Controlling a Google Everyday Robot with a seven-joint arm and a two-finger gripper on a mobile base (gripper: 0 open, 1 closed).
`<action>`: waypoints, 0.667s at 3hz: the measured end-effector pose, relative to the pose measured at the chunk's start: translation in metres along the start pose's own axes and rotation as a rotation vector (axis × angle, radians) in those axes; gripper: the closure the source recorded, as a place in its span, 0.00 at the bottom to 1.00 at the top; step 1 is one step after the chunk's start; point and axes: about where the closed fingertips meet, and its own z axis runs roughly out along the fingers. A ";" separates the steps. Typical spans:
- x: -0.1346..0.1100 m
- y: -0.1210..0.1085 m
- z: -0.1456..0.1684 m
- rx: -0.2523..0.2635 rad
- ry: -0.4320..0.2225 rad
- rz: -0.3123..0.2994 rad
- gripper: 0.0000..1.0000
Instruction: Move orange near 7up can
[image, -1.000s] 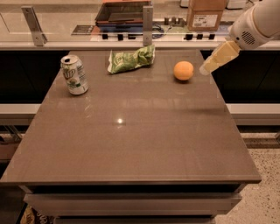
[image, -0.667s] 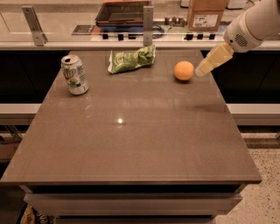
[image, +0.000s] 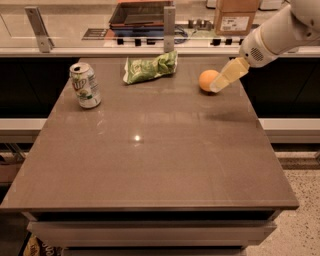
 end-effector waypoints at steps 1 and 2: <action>-0.003 0.005 0.021 -0.021 -0.009 0.008 0.00; -0.007 0.008 0.040 -0.031 -0.028 0.017 0.00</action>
Offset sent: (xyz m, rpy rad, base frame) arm 0.0277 0.0374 -0.0392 0.0738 0.0001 0.0048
